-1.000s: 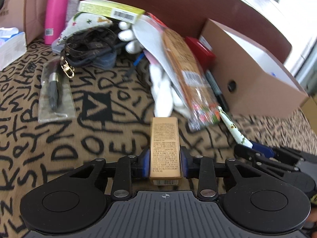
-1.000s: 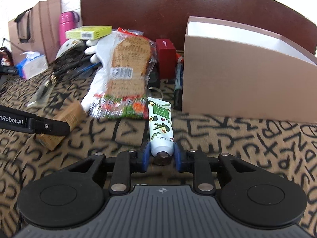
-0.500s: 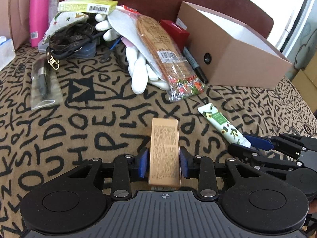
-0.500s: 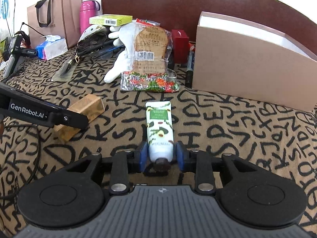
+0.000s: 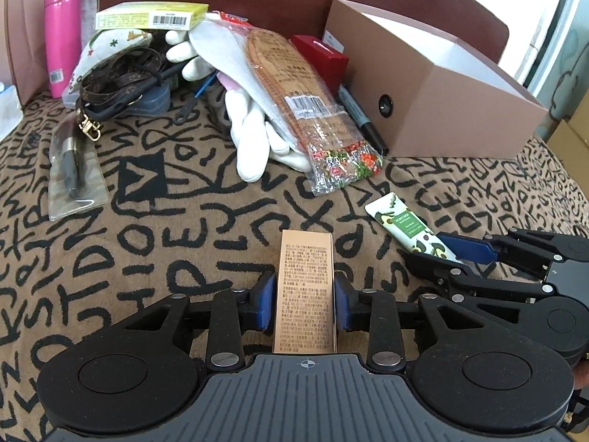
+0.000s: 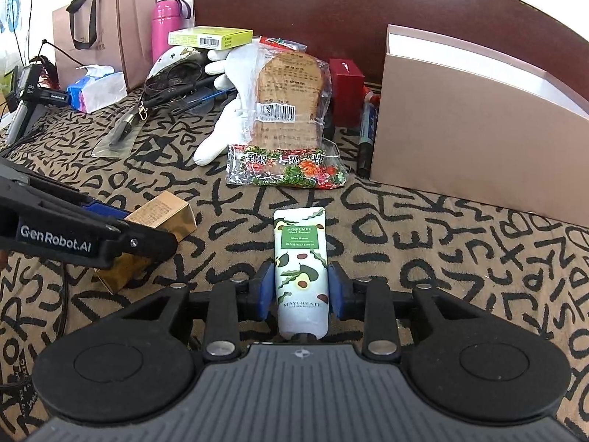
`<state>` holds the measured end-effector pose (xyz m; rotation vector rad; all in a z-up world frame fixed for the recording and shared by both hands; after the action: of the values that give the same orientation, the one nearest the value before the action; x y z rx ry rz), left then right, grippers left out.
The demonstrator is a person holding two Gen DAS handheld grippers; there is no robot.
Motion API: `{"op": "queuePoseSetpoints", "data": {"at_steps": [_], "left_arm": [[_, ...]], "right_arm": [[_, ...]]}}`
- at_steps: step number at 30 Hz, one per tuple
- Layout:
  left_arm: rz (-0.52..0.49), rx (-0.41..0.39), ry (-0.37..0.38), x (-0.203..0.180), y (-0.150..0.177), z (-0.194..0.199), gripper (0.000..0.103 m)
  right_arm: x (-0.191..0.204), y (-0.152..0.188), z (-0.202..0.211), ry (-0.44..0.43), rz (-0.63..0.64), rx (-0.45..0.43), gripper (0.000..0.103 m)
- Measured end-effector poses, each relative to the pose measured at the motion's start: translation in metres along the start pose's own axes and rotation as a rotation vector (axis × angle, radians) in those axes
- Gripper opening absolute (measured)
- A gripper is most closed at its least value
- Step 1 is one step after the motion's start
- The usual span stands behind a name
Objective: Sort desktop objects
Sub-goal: 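Carry the carton and tube into the cardboard box and open both grippers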
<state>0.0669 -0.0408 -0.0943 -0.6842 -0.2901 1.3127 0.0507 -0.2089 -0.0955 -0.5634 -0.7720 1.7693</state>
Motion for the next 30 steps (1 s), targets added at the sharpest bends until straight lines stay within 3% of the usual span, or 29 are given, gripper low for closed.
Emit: {"op": "queuePoseSetpoints", "data": {"at_steps": [2,3,4,10,16,30], "left_arm": [[-0.017,-0.001,-0.012,-0.003,-0.001,-0.001,0.044],[-0.025,0.0,-0.02,-0.004,-0.001,-0.002,0.033],[-0.03,0.0,-0.027,-0.005,-0.001,-0.001,0.03],[-0.025,0.001,-0.013,-0.014,-0.004,0.004,0.03],[-0.071,-0.049,0.019,-0.036,-0.018,0.013,0.03],[-0.125,-0.258,0.149,-0.1,-0.117,0.036,0.03]], "right_arm": [[0.0,0.001,-0.002,-0.001,-0.003,-0.005,0.036],[0.0,0.001,-0.002,-0.003,-0.003,-0.01,0.035],[0.0,0.002,-0.002,-0.005,-0.007,-0.013,0.035],[-0.006,0.003,0.008,-0.033,-0.062,-0.032,0.034],[-0.017,-0.004,0.03,-0.031,-0.091,-0.098,0.034],[-0.083,-0.068,0.08,0.101,-0.091,-0.332,0.034]]}}
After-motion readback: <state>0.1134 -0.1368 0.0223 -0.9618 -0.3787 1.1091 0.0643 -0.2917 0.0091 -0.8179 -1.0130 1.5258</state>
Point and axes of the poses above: each gripper's, at about its wrist camera, not at the fingertips, and z roughly against the way its jaws point, x to its left, y to its underside, the point moved 2 cm from there along -z, roughly the way its jaws point, and after that the axes turned 2 degrees about x, right-handed, at the moved point
